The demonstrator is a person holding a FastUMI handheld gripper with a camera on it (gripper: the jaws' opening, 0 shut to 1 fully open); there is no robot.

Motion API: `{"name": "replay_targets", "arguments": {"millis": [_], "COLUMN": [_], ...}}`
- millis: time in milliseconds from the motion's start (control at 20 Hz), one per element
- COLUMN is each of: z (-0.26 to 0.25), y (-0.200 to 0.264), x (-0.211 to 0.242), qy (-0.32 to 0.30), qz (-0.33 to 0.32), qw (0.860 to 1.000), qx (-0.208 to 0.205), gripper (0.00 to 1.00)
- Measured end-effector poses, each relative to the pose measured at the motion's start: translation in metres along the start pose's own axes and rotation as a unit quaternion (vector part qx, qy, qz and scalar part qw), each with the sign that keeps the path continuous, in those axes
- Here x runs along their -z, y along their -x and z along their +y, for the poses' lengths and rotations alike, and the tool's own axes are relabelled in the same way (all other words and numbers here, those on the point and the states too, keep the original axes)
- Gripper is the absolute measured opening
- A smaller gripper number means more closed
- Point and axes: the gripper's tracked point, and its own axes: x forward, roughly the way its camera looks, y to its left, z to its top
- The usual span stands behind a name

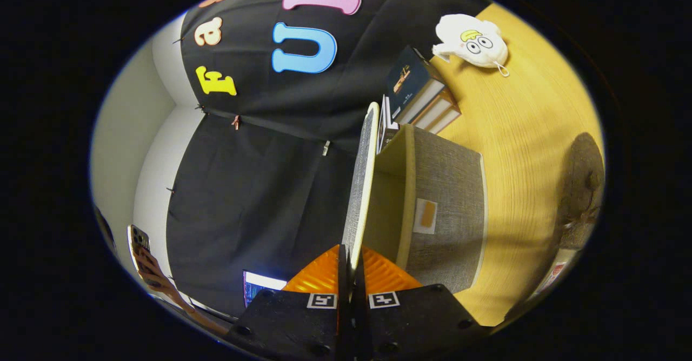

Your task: Open the storage box then place both shoes into the box .Put the left shoe in first, then the right shoe, with the right side of both shoes facing outward in a uniform manner.

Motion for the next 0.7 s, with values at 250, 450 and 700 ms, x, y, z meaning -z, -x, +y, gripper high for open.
{"name": "replay_targets", "arguments": {"millis": [250, 450, 700], "z": [0.057, 0.099, 0.135], "y": [-0.030, -0.067, -0.112], "x": [0.001, 0.011, 0.028], "qy": [0.085, 0.128, 0.148], "qz": [0.009, 0.023, 0.022], "qw": [0.996, 0.991, 0.989], "qx": [0.018, 0.018, 0.019], "gripper": [0.10, 0.10, 0.13]}}
